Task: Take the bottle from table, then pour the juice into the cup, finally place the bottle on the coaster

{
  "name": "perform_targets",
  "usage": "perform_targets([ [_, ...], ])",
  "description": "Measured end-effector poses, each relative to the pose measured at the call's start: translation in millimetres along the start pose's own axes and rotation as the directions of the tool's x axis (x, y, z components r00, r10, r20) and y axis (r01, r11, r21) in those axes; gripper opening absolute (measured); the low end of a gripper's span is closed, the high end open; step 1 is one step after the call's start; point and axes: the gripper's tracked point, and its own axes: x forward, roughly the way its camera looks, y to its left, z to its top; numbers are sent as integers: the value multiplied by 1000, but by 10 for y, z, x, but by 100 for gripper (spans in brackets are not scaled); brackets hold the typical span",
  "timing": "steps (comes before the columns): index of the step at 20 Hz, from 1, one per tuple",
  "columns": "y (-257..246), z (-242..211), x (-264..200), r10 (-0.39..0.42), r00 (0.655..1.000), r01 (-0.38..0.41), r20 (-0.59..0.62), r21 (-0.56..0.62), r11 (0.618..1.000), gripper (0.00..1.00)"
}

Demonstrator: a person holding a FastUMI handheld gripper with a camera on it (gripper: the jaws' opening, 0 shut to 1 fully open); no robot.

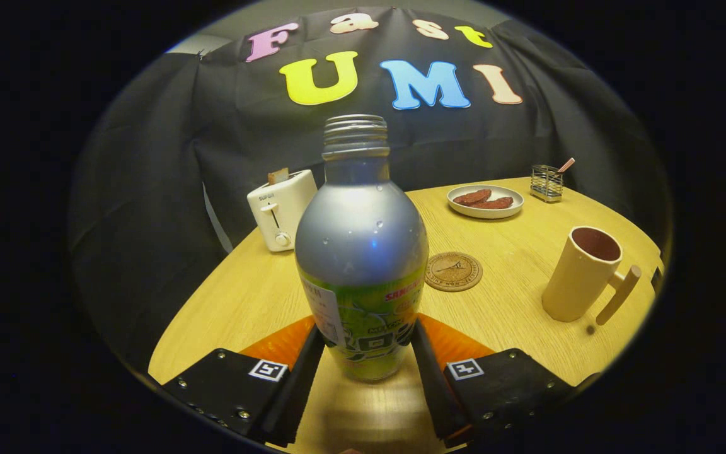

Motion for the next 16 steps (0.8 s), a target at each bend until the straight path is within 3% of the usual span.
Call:
perform_targets([
  [9, -146, 336, -76, 51, 998, -56, 37, 141, 989, 77],
  [16, -420, 469, -138, 67, 996, -83, 65, 300, 950, 77],
])
